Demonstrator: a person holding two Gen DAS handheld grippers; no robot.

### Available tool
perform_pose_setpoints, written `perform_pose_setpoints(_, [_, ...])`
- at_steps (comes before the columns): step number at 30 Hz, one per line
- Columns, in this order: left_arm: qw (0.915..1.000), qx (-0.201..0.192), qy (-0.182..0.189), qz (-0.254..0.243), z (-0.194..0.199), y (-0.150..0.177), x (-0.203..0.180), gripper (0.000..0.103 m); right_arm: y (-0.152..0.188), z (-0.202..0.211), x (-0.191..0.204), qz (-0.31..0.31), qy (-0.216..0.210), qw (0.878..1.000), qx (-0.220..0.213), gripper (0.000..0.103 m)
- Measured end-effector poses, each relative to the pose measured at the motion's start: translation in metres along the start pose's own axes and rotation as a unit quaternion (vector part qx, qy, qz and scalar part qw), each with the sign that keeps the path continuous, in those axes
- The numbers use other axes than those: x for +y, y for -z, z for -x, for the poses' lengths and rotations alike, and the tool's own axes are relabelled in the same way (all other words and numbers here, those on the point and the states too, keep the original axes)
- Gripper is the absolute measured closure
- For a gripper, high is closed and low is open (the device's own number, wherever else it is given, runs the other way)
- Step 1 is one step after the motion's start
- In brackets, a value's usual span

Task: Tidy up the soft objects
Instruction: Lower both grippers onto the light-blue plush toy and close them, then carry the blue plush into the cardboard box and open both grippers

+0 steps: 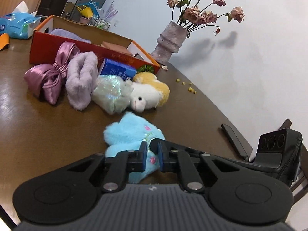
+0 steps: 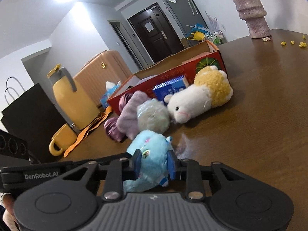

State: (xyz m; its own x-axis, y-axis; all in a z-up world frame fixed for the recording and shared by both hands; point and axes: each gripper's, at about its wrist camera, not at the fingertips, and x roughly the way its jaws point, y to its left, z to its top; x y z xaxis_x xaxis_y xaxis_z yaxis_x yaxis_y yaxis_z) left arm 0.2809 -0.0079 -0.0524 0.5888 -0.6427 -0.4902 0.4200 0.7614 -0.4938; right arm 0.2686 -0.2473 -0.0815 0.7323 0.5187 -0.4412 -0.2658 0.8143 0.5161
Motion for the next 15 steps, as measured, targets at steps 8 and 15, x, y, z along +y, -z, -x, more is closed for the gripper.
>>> perform_pose_setpoints(8, [0.9992,-0.011,-0.037,0.001,0.017,0.011,0.01,0.052,0.015,0.021,-0.001,-0.003,-0.009,1.0,0.013,0.076])
perform_pose_setpoints(15, [0.9995,-0.006,-0.022,0.021,-0.004,0.008,0.016,0.072,0.014,0.017,-0.002,-0.014,-0.001,1.0,0.006,0.077])
